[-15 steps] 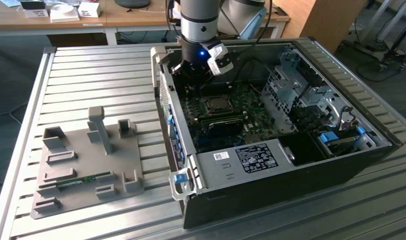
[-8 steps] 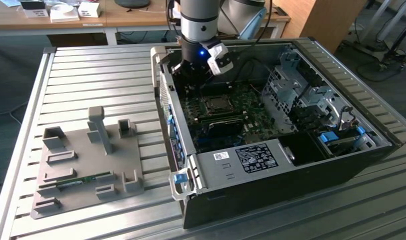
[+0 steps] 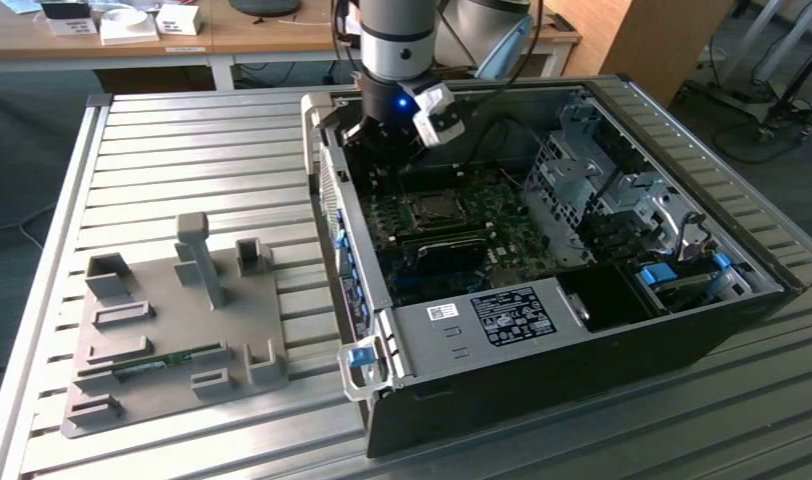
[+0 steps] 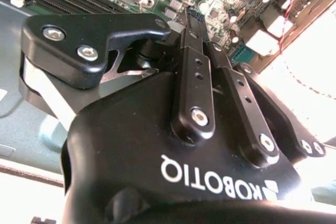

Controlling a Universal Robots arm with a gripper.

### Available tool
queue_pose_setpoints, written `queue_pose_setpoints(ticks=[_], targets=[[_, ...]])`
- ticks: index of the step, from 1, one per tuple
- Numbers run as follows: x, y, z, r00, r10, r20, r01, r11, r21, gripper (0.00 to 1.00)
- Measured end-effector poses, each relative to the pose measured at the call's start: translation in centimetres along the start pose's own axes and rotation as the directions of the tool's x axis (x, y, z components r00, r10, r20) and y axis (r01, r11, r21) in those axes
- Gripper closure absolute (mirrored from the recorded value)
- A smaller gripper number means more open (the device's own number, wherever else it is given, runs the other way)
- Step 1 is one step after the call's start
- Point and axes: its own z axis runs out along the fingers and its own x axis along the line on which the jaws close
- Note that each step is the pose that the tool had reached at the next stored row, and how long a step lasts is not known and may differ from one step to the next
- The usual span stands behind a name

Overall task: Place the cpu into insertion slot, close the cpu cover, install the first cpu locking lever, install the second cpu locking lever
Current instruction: 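Install the first cpu locking lever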

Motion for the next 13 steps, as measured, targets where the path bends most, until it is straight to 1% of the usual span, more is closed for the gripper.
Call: queue_pose_setpoints(ticks=[7,13], targets=[[0.07,0.81,0.04,1.0,0.0,-0.0002,0.0,1.0,-0.0062,0.89],[0.07,0.85,0.04,1.0,0.0,-0.0003,0.0,1.0,-0.0072,0.89]])
